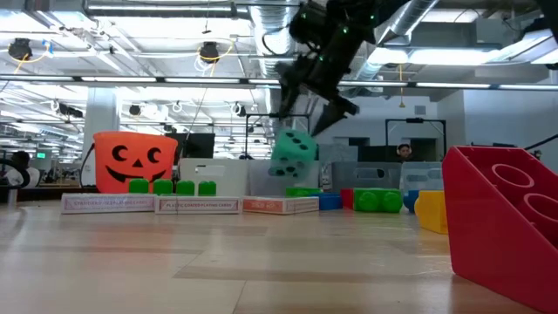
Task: Pick & Place Toys
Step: Put the blue dice into the left transparent bin, then adjust the white bin
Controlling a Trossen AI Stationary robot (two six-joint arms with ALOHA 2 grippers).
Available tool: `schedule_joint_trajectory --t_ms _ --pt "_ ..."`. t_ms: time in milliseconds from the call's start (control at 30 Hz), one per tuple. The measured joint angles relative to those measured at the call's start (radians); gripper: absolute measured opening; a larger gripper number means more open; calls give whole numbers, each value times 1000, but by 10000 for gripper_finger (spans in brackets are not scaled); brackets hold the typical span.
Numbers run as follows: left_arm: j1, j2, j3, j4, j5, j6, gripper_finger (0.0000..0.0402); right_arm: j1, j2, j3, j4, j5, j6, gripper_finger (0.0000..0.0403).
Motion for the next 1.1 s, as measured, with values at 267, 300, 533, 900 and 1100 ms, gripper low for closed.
schedule_joint_trajectory --t_ms 267,300,533,900,1100 --pt "0 0 0 1 0 2 0 6 53 -3 18 -97 47 397" --pt "0 0 0 1 0 2 0 7 57 -3 24 -101 47 397" --pt "0 0 0 1 0 3 0 27 58 6 129 -128 -15 397" --pt "12 0 0 -6 -1 55 0 142 -60 121 79 -129 -194 397" --pt "66 7 2 -262 -35 117 0 277 -167 123 88 -131 -186 397"
